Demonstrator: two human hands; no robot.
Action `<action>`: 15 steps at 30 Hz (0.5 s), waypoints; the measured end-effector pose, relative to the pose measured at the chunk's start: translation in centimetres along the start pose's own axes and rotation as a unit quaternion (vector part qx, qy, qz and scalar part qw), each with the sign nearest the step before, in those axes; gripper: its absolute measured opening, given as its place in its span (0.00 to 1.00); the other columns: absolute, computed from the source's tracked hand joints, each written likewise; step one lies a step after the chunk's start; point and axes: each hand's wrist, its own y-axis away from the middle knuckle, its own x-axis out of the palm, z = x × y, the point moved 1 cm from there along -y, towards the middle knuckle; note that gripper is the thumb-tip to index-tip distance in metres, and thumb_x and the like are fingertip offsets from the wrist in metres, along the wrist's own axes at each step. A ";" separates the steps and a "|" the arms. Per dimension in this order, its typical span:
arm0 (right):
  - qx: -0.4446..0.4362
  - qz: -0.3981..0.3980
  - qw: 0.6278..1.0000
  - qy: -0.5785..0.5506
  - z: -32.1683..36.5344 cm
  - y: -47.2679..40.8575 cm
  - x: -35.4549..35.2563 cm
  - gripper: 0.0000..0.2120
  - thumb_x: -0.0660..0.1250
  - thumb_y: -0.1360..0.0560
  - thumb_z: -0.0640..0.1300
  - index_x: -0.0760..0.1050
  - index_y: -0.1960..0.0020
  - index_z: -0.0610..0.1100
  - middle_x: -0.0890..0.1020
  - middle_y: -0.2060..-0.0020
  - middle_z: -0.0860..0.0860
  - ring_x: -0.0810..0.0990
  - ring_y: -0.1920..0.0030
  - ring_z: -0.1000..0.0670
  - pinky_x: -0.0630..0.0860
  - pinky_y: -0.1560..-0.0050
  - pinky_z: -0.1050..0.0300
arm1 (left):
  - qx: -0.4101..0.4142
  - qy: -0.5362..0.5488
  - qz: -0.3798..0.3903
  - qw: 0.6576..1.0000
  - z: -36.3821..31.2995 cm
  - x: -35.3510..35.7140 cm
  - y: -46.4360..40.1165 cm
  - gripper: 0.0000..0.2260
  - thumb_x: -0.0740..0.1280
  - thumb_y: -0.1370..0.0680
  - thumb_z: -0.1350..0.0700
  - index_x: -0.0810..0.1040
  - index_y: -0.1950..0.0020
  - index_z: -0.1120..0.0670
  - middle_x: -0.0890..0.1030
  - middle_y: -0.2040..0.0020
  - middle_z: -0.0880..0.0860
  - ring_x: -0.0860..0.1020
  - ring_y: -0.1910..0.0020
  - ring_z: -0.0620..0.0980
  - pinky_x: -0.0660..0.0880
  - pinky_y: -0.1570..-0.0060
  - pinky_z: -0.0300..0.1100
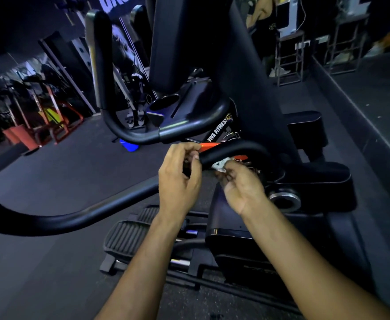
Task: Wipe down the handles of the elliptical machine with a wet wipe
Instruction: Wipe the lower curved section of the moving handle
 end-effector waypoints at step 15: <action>-0.031 -0.118 0.981 -0.151 2.4 -0.6 -4.5 0.06 0.64 0.19 0.32 0.78 0.53 0.36 0.83 0.59 0.44 0.83 0.65 0.51 0.81 0.68 0.62 | 0.024 -0.041 0.096 0.994 -0.3 1.4 -0.1 0.09 0.67 0.20 0.63 0.80 0.40 0.59 0.78 0.45 0.52 0.77 0.44 0.51 0.74 0.40 0.46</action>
